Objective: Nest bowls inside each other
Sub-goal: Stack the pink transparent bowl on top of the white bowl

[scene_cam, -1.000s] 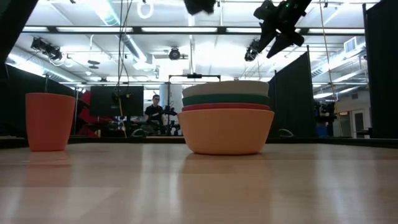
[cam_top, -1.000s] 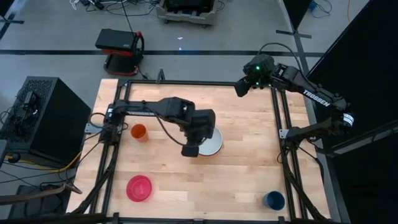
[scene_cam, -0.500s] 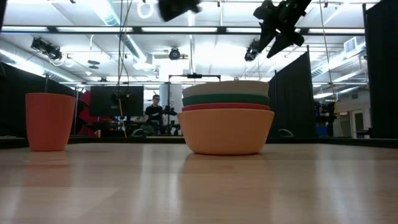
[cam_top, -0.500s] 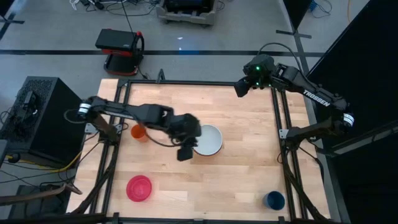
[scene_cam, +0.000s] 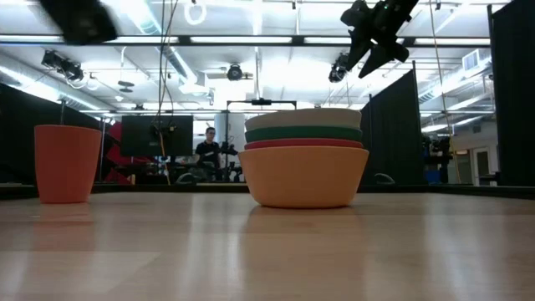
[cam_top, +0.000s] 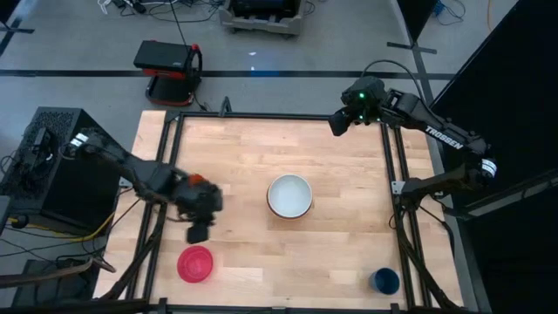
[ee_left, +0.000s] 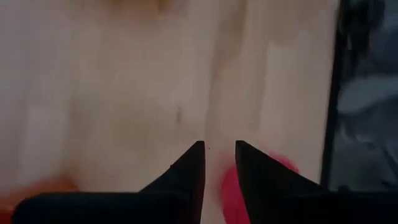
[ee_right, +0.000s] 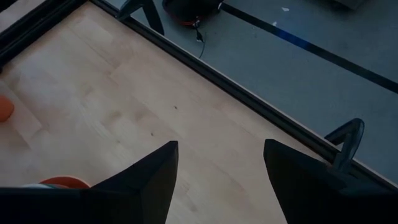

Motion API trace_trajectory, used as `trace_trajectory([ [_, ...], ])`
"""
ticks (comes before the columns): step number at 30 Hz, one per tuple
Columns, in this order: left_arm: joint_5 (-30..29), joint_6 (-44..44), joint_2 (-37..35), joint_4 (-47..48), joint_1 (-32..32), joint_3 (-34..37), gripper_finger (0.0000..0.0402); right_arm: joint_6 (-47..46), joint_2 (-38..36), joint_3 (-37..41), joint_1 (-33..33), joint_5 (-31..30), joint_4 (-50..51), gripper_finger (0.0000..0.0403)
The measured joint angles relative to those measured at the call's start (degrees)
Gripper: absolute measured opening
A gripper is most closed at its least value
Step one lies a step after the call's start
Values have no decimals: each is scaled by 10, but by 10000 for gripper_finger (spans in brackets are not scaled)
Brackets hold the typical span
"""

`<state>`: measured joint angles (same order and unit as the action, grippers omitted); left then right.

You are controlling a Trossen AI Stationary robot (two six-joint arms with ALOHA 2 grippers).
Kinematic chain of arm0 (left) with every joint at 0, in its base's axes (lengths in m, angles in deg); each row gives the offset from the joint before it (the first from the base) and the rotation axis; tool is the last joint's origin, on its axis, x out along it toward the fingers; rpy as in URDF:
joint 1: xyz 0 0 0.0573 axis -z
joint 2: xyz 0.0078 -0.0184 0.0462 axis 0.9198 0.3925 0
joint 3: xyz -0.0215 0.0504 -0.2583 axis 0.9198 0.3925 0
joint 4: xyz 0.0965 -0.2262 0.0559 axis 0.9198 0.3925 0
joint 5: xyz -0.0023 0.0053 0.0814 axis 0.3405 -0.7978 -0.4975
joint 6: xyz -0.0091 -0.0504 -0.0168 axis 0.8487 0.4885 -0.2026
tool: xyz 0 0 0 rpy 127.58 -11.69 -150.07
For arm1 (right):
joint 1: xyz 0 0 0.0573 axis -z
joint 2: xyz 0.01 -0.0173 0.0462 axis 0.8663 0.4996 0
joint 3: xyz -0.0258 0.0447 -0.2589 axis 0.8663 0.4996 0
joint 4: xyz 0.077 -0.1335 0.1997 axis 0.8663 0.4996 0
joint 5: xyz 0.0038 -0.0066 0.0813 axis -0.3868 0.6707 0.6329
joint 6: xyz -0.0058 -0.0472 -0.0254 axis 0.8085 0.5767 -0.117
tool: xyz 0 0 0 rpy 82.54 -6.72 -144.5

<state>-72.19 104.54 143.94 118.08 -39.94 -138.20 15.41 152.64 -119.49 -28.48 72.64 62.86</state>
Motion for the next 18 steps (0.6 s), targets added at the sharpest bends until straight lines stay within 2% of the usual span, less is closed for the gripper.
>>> trace_trajectory([
  [6, 31, 18, -11, -5, 73, 64, 142, -12, 0, 0, 0, 0, -3, 224],
  [12, 31, 55, -9, -42, 97, 116, 222, -27, 0, 0, -1, 0, -4, 223],
  [18, 47, 70, -9, -89, 98, 155, 245, -32, 0, 0, 0, -1, -4, 224],
])
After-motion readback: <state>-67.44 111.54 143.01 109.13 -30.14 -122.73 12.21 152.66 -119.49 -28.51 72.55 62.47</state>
